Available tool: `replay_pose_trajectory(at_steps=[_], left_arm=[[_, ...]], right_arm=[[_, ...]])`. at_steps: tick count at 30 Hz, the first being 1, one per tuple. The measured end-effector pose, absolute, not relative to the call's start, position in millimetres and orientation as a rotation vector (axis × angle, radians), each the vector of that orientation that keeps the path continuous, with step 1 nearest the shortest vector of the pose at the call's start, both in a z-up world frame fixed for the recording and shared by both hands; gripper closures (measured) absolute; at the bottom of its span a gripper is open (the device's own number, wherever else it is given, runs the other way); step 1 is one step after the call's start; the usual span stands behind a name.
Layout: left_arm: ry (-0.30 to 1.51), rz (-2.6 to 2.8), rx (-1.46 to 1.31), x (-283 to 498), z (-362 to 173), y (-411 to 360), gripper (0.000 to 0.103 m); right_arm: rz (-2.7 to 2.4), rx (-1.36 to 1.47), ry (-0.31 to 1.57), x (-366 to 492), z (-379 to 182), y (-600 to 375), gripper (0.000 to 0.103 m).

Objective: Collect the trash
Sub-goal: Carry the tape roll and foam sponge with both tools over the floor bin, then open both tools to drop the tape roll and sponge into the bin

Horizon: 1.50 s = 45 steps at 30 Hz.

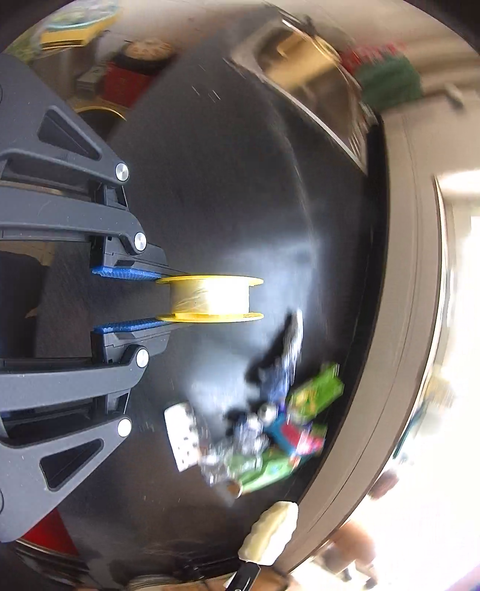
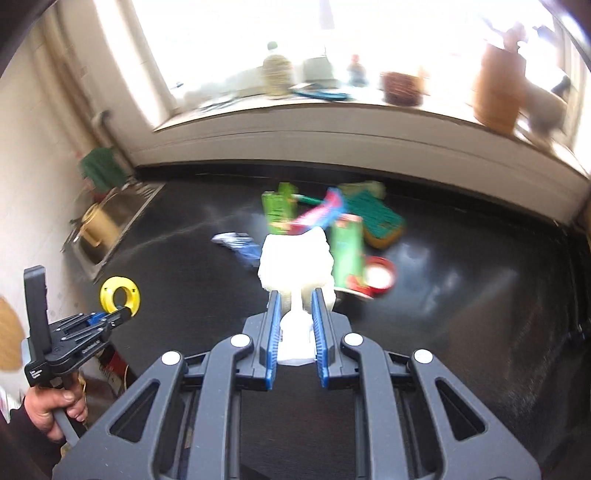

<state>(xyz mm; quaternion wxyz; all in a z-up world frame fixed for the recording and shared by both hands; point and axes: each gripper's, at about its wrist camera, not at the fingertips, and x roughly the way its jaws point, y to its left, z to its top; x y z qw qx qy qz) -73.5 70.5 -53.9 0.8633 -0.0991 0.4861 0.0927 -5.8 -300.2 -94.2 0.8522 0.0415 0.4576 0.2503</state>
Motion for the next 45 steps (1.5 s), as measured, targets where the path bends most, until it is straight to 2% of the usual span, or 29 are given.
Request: replay_pose_trajectory(at_steps=[6, 12, 20, 30, 36, 37, 38, 39, 40, 41, 45], left_arm=[[1.016, 0.392, -0.309, -143, -60, 148, 0.086], [1.039, 0.594, -0.442, -228, -91, 219, 0.086], [1.068, 0.755, -0.62, -306, -160, 294, 0.086], [1.108, 0.753, -0.749, -330, -256, 339, 0.085], [1.12, 0.737, -0.774, -329, -280, 349, 0.085], [1.122, 0.73, -0.786, -328, -284, 351, 0.084], [1.126, 0.723, -0.795, -327, -287, 352, 0.078], [1.13, 0.717, -0.801, -327, -291, 354, 0.057], [1.136, 0.722, -0.799, -327, -294, 355, 0.046], [1.133, 0.729, -0.795, -327, -295, 356, 0.04], [1.114, 0.749, -0.82, -331, -290, 360, 0.035]], right_arm=[[0.821, -0.036, 0.991, -18, -86, -161, 0.086], [1.14, -0.206, 1.033, -77, -86, -7, 0.086], [1.358, -0.477, 1.155, -160, -146, 146, 0.086], [1.347, -0.715, 1.253, -196, -233, 241, 0.086], [1.333, -0.762, 1.278, -193, -265, 260, 0.085], [1.326, -0.765, 1.293, -192, -271, 263, 0.07], [1.326, -0.759, 1.306, -191, -272, 267, 0.033], [1.343, -0.733, 1.316, -189, -275, 267, 0.025], [1.342, -0.738, 1.312, -189, -275, 268, 0.024], [1.341, -0.754, 1.307, -191, -275, 268, 0.024], [1.382, -0.718, 1.29, -188, -258, 257, 0.024]])
